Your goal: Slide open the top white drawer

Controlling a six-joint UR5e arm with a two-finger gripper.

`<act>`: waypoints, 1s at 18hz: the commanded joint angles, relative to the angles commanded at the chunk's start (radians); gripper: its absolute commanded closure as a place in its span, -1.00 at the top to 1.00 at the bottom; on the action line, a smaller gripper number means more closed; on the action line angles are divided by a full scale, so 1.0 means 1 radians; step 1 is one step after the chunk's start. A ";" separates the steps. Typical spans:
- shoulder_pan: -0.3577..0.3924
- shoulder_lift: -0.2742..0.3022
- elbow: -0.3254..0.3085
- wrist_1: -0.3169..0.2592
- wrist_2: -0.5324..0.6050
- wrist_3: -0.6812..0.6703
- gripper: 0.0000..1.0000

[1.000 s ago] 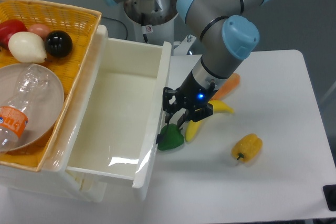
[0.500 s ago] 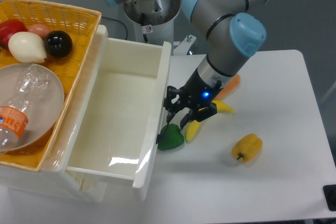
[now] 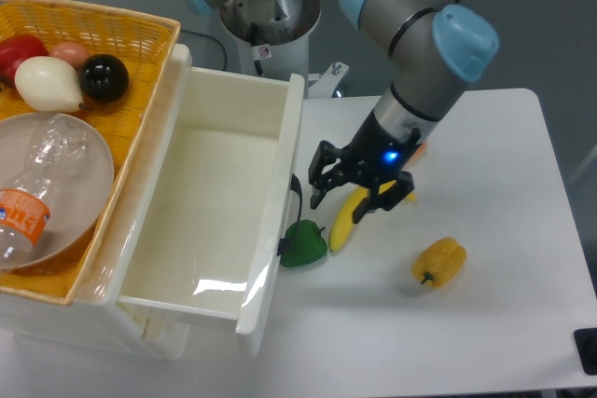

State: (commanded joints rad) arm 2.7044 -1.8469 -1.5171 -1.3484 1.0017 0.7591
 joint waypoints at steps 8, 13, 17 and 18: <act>0.110 0.006 0.002 0.020 0.050 0.334 1.00; 0.147 -0.074 0.002 0.067 0.272 0.713 1.00; 0.161 -0.097 0.012 0.100 0.296 0.893 1.00; 0.160 -0.106 0.014 0.100 0.337 0.920 1.00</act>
State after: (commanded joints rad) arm 2.8640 -1.9527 -1.5033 -1.2487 1.3387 1.6794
